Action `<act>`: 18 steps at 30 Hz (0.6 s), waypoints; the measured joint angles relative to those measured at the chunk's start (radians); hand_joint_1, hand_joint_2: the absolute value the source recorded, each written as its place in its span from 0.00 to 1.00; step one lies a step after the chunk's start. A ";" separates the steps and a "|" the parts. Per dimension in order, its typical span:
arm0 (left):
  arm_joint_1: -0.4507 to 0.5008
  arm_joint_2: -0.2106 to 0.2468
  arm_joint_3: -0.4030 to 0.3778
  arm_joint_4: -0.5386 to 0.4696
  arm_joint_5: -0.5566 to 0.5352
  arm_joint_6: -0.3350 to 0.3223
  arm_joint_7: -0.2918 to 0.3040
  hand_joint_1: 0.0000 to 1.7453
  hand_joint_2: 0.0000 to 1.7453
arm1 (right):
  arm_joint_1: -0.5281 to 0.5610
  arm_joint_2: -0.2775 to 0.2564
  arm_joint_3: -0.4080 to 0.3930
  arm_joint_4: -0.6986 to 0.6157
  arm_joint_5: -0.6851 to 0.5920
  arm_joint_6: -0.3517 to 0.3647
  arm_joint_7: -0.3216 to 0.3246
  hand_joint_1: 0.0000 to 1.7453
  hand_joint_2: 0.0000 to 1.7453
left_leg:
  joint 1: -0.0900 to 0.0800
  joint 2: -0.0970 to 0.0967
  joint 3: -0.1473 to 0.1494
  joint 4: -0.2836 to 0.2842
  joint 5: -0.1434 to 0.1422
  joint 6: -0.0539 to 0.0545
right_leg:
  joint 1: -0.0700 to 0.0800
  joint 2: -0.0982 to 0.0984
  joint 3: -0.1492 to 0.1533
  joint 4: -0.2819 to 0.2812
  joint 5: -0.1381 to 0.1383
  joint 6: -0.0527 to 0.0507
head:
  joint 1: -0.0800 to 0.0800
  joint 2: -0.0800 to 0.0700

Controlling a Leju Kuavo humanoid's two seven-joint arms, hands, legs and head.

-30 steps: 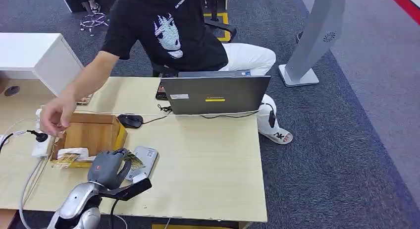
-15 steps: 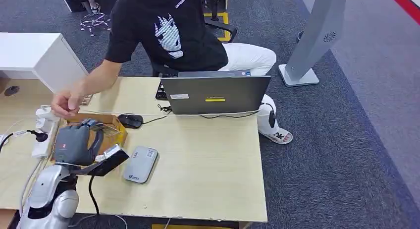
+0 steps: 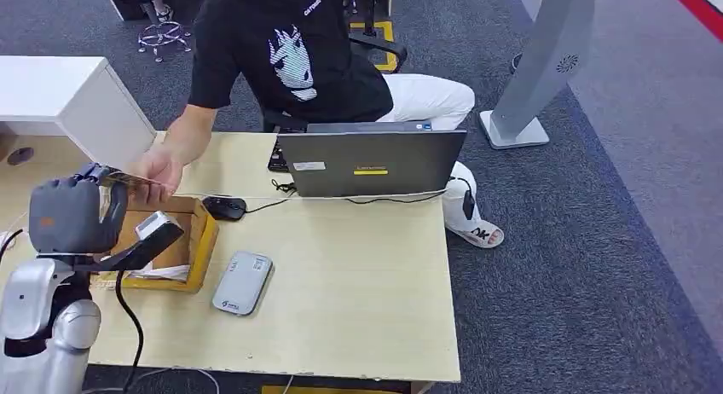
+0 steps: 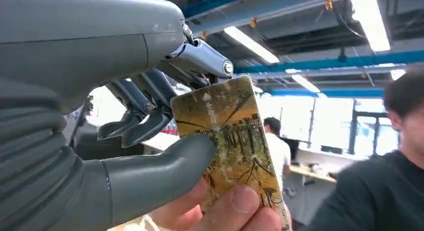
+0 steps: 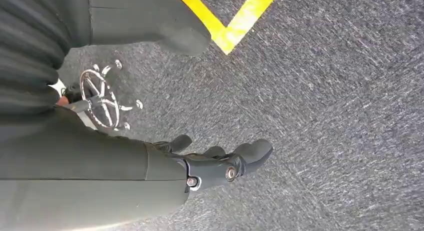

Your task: Pass the card to the sensor for recognition and then transmit it.

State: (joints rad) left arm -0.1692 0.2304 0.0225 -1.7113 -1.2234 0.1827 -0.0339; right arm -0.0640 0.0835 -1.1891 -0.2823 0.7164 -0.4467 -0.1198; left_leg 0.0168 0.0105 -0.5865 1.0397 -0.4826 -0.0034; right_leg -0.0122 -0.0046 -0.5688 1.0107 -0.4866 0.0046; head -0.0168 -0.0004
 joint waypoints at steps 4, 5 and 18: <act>-0.025 0.007 0.029 0.000 -0.003 0.006 0.000 0.00 1.00 | -0.001 0.000 0.000 0.000 0.008 0.000 0.000 0.00 1.00 | 0.000 0.001 0.000 0.000 0.000 0.000 | 0.000 0.000 0.000 0.000 0.000 0.000 | 0.000 0.000; -0.029 0.005 0.040 0.000 -0.002 0.021 0.002 0.00 1.00 | -0.002 0.000 0.000 0.000 0.010 0.000 0.000 0.00 1.00 | 0.000 0.001 0.000 0.000 0.000 0.000 | 0.000 0.000 0.000 0.000 0.000 0.000 | 0.000 0.000; -0.004 -0.025 0.101 -0.005 0.077 0.074 -0.002 0.00 1.00 | -0.006 0.000 0.000 0.002 0.018 -0.011 0.012 0.00 1.00 | 0.000 0.000 0.000 0.000 0.000 0.000 | 0.000 0.000 0.000 0.000 0.000 0.000 | 0.000 0.000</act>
State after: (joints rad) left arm -0.1728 0.2056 0.1240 -1.7163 -1.1463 0.2571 -0.0359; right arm -0.0698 0.0835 -1.1894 -0.2804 0.7347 -0.4574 -0.1076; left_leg 0.0168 0.0106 -0.5870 1.0397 -0.4829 -0.0031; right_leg -0.0122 -0.0045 -0.5689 1.0107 -0.4868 0.0048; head -0.0164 -0.0004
